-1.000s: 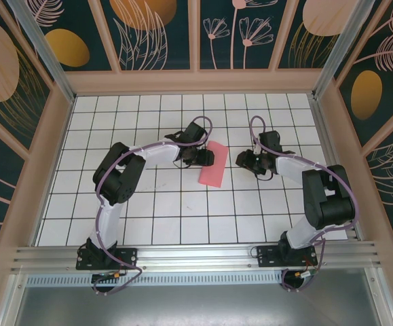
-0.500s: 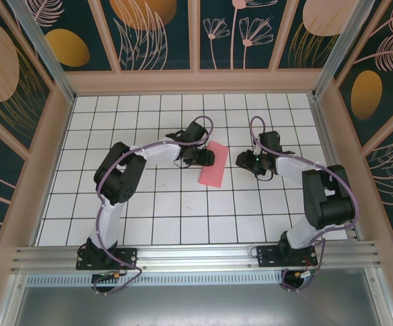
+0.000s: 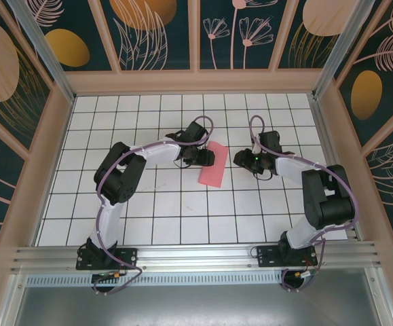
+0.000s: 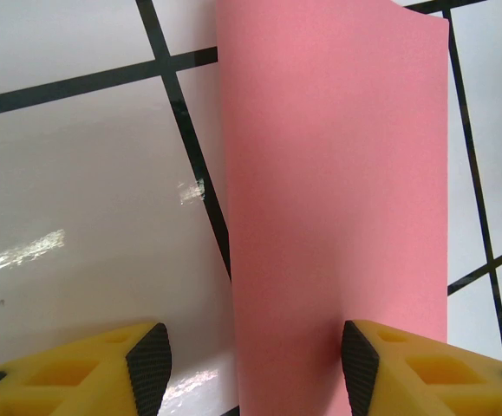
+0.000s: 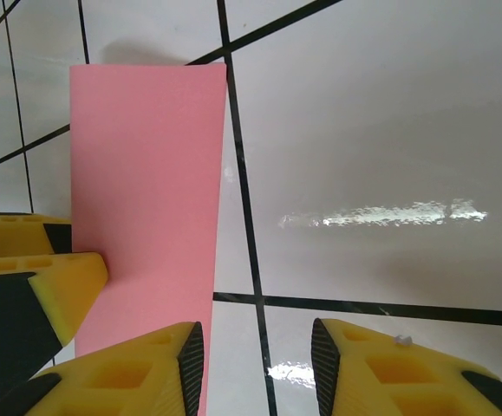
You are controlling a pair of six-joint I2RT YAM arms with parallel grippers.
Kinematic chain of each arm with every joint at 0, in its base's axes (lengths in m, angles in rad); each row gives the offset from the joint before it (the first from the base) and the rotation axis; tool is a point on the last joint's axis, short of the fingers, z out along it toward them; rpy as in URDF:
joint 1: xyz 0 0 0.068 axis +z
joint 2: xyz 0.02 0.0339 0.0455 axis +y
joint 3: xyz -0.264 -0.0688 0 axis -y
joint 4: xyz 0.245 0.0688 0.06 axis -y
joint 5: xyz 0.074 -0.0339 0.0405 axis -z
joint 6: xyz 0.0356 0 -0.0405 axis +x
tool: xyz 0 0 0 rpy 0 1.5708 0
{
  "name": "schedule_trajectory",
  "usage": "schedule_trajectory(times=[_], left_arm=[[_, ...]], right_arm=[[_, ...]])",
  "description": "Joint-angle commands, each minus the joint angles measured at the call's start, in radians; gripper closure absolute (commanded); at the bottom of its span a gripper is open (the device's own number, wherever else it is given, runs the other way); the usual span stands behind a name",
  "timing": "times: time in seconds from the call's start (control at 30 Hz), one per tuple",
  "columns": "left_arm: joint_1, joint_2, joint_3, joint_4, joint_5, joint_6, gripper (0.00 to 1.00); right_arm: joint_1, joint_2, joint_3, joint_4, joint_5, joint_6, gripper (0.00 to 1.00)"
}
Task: Fold a paper plane with a square sheet of paper (fold left side to right side)
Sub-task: First fold in half a square sheet of paper at the center of the table, then hold the square sheet of paper at the center of the table.
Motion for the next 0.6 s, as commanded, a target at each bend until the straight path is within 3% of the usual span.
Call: schedule_trajectory(times=[0.0,0.43,0.57], left_arm=[[-0.036,0.1,-0.012,0.03,0.043,0.02,0.43],[-0.035,0.1,-0.015,0.032,0.04,0.02,0.42],[-0.035,0.098,-0.017,0.032,0.04,0.02,0.42]], right_arm=[[0.01,0.014,-0.003,0.023,-0.027,0.018,0.59],[0.052,0.064,0.007,0.118,-0.091,0.098,0.61],[0.071,0.1,0.036,0.125,-0.087,0.123,0.68]])
